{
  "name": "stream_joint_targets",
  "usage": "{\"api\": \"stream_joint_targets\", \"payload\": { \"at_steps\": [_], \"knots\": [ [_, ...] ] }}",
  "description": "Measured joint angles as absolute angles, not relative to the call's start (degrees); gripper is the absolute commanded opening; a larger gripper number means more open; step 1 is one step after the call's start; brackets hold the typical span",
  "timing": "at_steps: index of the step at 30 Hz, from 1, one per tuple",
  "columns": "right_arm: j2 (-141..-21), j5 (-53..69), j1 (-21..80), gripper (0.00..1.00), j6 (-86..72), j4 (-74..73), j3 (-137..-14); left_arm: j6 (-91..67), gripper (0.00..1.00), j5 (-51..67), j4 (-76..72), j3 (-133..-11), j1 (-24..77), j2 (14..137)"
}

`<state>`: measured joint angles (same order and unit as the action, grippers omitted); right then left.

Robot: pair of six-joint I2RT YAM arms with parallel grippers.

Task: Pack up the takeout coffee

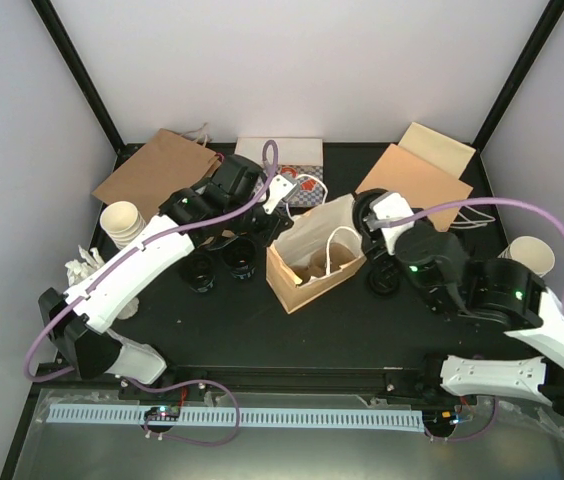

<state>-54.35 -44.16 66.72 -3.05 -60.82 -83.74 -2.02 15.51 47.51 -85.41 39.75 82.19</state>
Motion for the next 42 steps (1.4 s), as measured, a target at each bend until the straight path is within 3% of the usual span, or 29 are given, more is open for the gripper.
{"api": "stream_joint_targets", "payload": {
  "at_steps": [23, 31, 42],
  "knots": [
    [-61.6, -9.0, 67.9, 0.49, 0.1, -66.9, -77.0, 5.8, 0.01, 16.2, 46.2, -83.4, 40.3, 78.7],
    [-61.9, -9.3, 75.5, 0.48, -1.2, -65.9, -75.2, 10.3, 0.01, 15.7, 39.6, -73.0, 42.8, 69.9],
    [-58.7, -23.2, 76.9, 0.47, -5.9, -68.3, -76.7, 12.4, 0.02, 15.0, 34.7, -67.5, 44.0, 66.3]
  ]
}}
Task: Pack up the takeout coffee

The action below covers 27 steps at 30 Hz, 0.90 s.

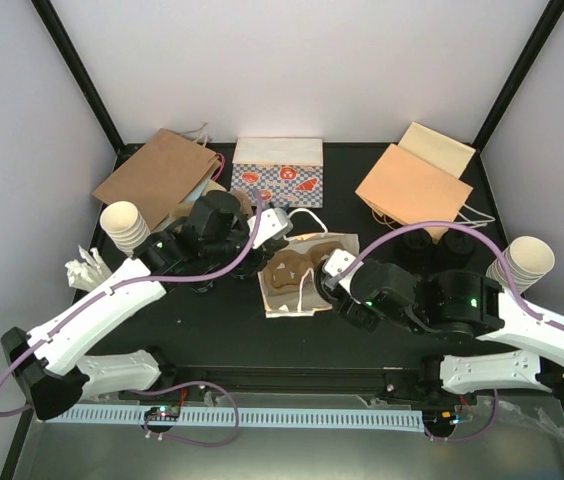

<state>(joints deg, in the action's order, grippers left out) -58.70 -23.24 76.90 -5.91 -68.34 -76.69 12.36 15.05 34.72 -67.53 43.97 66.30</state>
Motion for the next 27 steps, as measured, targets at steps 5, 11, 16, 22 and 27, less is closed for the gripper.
{"api": "stream_joint_targets", "payload": {
  "at_steps": [5, 11, 16, 22, 27],
  "knots": [
    [-58.1, -29.8, 76.9, 0.46, -7.6, -69.0, -76.8, 13.1, 0.02, 15.5, 34.2, -65.8, 44.3, 64.1],
    [-57.1, -31.6, 76.9, 0.45, -5.5, -66.3, -75.0, 13.5, 0.01, 15.9, 34.0, -64.6, 44.7, 62.5],
    [-59.3, -29.4, 77.1, 0.47, -2.7, -64.0, -73.0, 13.5, 0.01, 16.2, 33.6, -63.7, 45.5, 61.6],
    [-60.3, -27.4, 81.8, 0.46, 1.5, -59.5, -66.3, 13.4, 0.02, 16.3, 32.7, -62.7, 46.1, 61.1],
    [-60.3, -28.4, 86.4, 0.46, 6.0, -55.4, -59.6, 13.0, 0.01, 17.2, 32.6, -62.1, 47.9, 60.8]
  ]
}}
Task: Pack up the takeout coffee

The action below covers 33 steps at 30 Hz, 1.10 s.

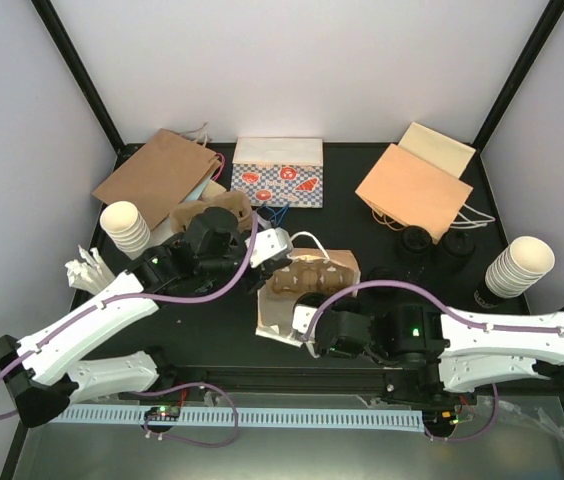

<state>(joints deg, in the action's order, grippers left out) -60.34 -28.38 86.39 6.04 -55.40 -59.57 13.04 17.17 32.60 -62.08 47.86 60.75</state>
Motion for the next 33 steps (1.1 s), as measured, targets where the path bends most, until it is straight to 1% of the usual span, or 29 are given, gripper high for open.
{"api": "stream_joint_targets", "payload": {
  "at_steps": [8, 17, 21, 30, 31, 33],
  "knots": [
    [-62.2, -33.3, 87.5, 0.45, 10.8, -49.3, -55.9, 11.2, 0.02, 16.9, 32.9, -61.3, 52.7, 60.7],
    [-63.1, -36.6, 87.5, 0.46, 14.5, -42.5, -53.2, 8.2, 0.02, 11.9, 32.9, -60.1, 59.3, 58.4],
    [-63.6, -36.5, 87.8, 0.45, 16.0, -40.8, -51.1, 7.3, 0.02, 9.6, 32.7, -60.1, 60.2, 58.1],
    [-63.2, -36.1, 89.9, 0.44, 19.2, -36.0, -41.8, 5.7, 0.02, 6.9, 32.6, -59.7, 61.6, 57.4],
    [-63.6, -36.3, 89.9, 0.43, 19.4, -35.3, -41.5, 5.5, 0.02, 6.9, 32.6, -59.5, 61.9, 57.2],
    [-64.7, -37.0, 90.0, 0.37, 19.7, -33.7, -41.3, 5.1, 0.01, 6.7, 32.5, -58.9, 62.8, 56.7]
  ]
}}
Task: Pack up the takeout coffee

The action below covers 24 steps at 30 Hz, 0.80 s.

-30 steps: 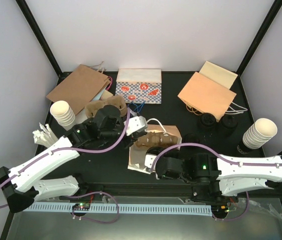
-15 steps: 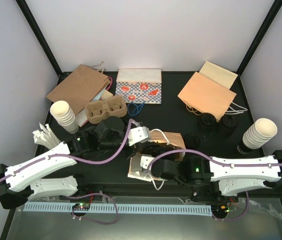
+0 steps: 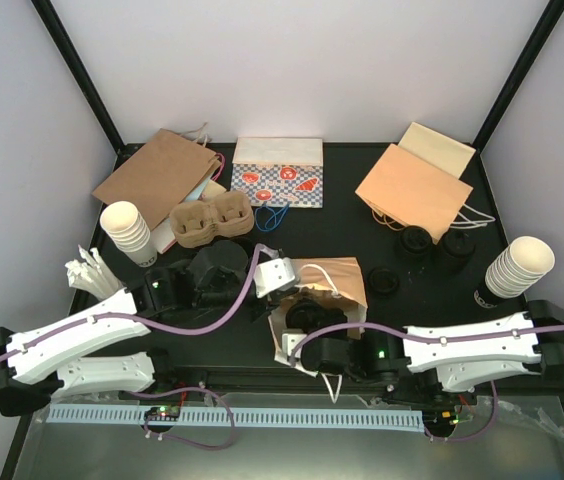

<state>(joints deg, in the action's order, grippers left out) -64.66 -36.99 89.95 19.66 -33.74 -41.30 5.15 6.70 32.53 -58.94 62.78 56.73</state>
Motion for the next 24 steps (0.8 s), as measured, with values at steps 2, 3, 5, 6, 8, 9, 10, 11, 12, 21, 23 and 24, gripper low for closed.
{"api": "stream_joint_targets", "payload": {
  "at_steps": [2, 3, 5, 6, 8, 9, 10, 11, 12, 21, 23, 24],
  "knots": [
    [-66.3, -38.7, 90.0, 0.36, 20.6, -31.1, -40.6, 4.8, 0.02, 6.6, 32.5, -58.3, 63.4, 56.3],
    [-67.4, -39.7, 90.0, 0.37, 21.1, -29.9, -40.1, 4.5, 0.02, 6.5, 32.5, -57.9, 63.7, 56.0],
    [-69.1, -41.2, 90.0, 0.38, 22.1, -27.9, -39.2, 4.0, 0.02, 6.4, 32.4, -57.2, 64.4, 55.6],
    [-69.7, -41.8, 90.0, 0.38, 22.7, -26.8, -38.7, 3.8, 0.02, 6.4, 32.4, -56.9, 64.8, 55.5],
    [-70.4, -42.5, 90.0, 0.38, 23.5, -25.0, -38.0, 3.6, 0.01, 6.4, 32.3, -56.4, 65.5, 55.2],
    [-70.5, -42.6, 90.0, 0.38, 23.7, -24.4, -37.7, 3.5, 0.01, 6.4, 32.3, -56.3, 65.8, 55.2],
    [-70.6, -42.7, 90.0, 0.38, 24.0, -24.0, -37.6, 3.3, 0.02, 6.4, 32.3, -56.1, 66.0, 55.1],
    [-70.6, -42.8, 89.9, 0.38, 24.0, -23.4, -37.5, 3.2, 0.02, 6.5, 32.2, -56.0, 66.2, 55.0],
    [-70.6, -42.8, 89.8, 0.38, 24.1, -23.0, -37.5, 3.1, 0.01, 6.6, 32.2, -55.9, 66.3, 54.9],
    [-69.6, -43.5, 88.5, 0.38, 24.4, -20.1, -37.0, 2.7, 0.02, 7.7, 32.2, -55.6, 66.5, 54.7],
    [-68.1, -43.5, 88.4, 0.38, 24.4, -19.7, -36.9, 2.7, 0.02, 7.9, 32.2, -55.6, 66.5, 54.7],
    [-67.2, -43.6, 88.4, 0.38, 24.5, -19.3, -36.9, 2.7, 0.02, 8.0, 32.1, -55.6, 66.5, 54.7]
  ]
}}
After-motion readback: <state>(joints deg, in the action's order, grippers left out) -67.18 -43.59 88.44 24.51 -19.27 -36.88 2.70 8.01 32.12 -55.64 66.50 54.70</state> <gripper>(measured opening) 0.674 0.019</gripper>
